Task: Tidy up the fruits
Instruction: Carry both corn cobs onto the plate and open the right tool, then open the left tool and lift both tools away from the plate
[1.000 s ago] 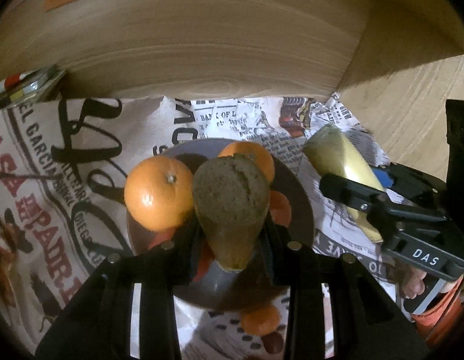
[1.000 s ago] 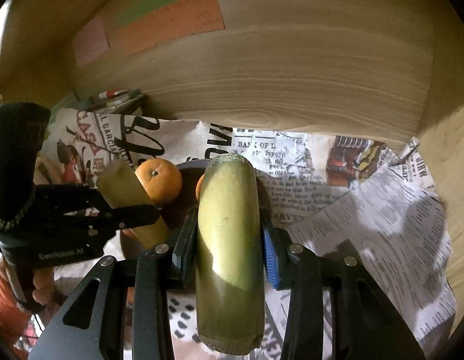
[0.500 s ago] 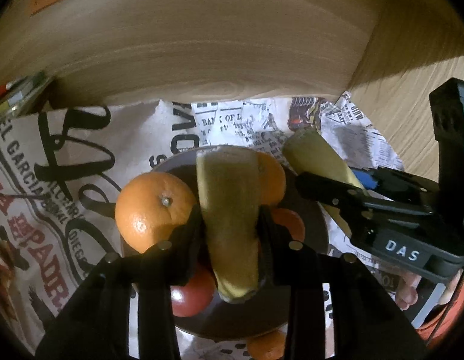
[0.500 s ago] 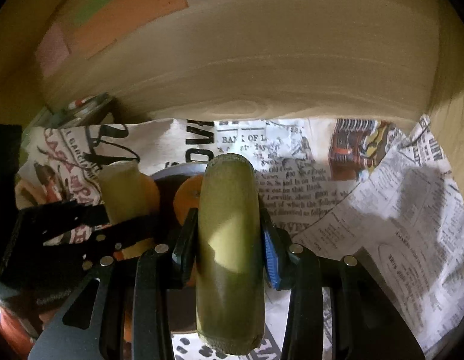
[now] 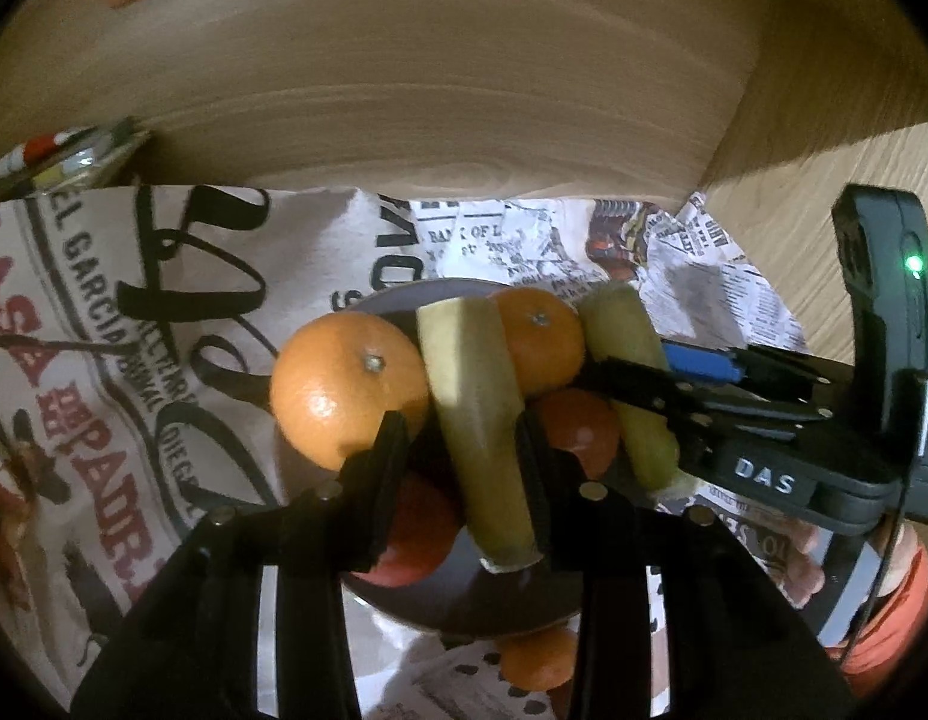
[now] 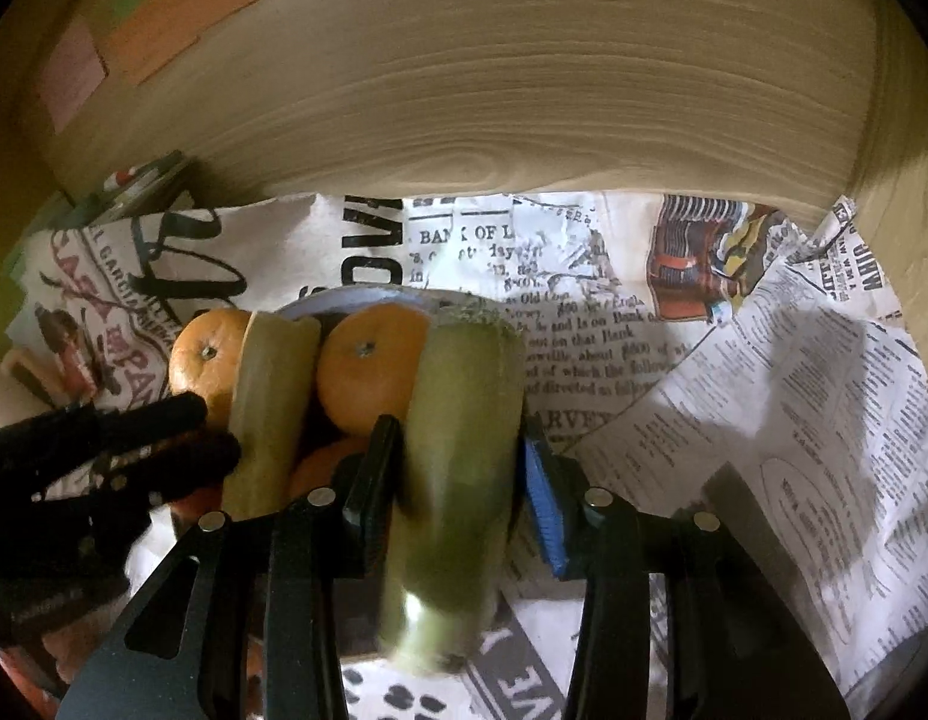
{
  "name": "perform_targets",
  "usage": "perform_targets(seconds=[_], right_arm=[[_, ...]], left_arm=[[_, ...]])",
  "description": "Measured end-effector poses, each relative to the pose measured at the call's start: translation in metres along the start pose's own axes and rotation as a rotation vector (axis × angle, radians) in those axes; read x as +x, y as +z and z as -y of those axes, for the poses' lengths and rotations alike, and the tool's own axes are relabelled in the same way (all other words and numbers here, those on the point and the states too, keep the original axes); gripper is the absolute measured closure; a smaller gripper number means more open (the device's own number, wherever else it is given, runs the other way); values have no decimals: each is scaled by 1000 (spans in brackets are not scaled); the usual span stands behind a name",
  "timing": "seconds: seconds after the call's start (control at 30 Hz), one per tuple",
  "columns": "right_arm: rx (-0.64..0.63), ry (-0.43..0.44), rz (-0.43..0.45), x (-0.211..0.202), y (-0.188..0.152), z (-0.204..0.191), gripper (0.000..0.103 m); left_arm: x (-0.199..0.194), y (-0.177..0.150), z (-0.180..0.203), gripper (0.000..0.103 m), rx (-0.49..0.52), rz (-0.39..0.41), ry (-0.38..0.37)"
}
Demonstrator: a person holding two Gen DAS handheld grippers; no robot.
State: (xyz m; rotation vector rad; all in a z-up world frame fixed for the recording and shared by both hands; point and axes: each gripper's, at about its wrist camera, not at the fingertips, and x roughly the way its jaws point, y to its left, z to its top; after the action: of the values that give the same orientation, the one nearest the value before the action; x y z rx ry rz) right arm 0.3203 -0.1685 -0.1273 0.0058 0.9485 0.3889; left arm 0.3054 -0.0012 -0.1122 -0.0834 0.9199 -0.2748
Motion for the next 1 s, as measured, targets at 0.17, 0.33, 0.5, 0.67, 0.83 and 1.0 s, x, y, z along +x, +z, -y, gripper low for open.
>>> perform_targets(seconds=[0.17, 0.33, 0.5, 0.67, 0.83, 1.0], right_arm=[[-39, 12, 9, -17, -9, -4, 62], [-94, -1, 59, -42, -17, -16, 62], [-133, 37, 110, -67, -27, -32, 61], [-165, 87, 133, -80, -45, -48, 55], [-198, 106, 96, -72, -68, -62, 53], [-204, 116, 29, -52, -82, -71, 53]], left_arm=[[-14, -4, -5, 64, -20, 14, -1], [-40, -11, -5, 52, -21, 61, 11], [-75, -26, 0, 39, 5, 141, 62], [-100, -46, -2, 26, -1, 185, 82], [-104, -69, -15, 19, -33, 165, 94], [-96, -91, -33, 19, -75, 115, 100]])
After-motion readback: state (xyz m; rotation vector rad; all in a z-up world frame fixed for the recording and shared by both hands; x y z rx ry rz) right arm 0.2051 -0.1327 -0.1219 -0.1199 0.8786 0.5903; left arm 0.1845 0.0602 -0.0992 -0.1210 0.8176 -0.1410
